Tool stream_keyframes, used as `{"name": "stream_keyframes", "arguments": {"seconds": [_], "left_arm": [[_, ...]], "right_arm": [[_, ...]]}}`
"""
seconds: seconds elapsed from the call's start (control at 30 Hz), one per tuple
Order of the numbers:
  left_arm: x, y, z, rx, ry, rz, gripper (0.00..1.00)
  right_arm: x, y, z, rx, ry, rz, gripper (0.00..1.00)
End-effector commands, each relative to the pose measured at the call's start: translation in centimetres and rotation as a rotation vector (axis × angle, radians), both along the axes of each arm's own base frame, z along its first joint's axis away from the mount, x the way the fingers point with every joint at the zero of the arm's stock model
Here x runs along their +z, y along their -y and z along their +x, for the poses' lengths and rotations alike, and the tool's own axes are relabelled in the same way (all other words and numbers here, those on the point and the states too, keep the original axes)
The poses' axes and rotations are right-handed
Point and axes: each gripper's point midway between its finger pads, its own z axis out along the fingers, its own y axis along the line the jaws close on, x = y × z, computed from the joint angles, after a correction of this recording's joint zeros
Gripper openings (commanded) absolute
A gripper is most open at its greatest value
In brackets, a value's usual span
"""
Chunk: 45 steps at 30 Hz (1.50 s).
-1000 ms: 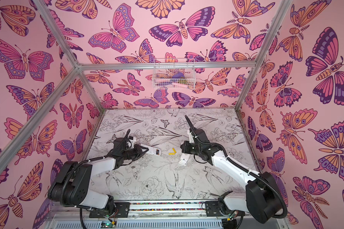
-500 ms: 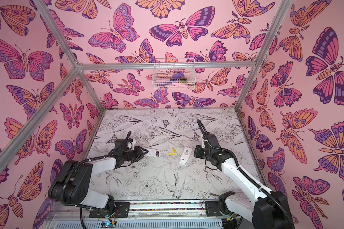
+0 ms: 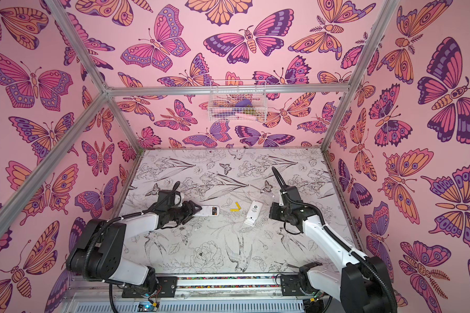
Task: Unload the batteries from the remote control
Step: 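Lower the remote with the left gripper while the right gripper draws back, then reach the right gripper down to the clear-handled screwdriver and grasp it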
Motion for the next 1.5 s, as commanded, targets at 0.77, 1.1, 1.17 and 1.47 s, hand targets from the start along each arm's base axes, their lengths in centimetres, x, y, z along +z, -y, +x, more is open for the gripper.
{"name": "stream_keyframes", "arguments": {"seconds": [0.77,1.1,1.17,1.47], "left_arm": [[1.5,-7.0,1.1,0.028,0.052,0.324,1.0],[5.8,-6.8,3.3,-0.063,0.231,0.351,0.99],[6.9,-6.8,3.8,-0.087,0.271,0.364,1.0],[11.4,-5.1,4.4,-0.231,0.447,0.356,1.0]], "right_arm": [[-4.6,-0.7,1.6,0.049,-0.116,-0.038,0.16],[-1.8,-0.9,3.8,0.105,-0.077,-0.092,0.26],[-1.0,-0.9,4.6,0.13,-0.058,-0.121,0.32],[0.0,-0.5,8.8,0.288,-0.009,-0.276,0.51]]}}
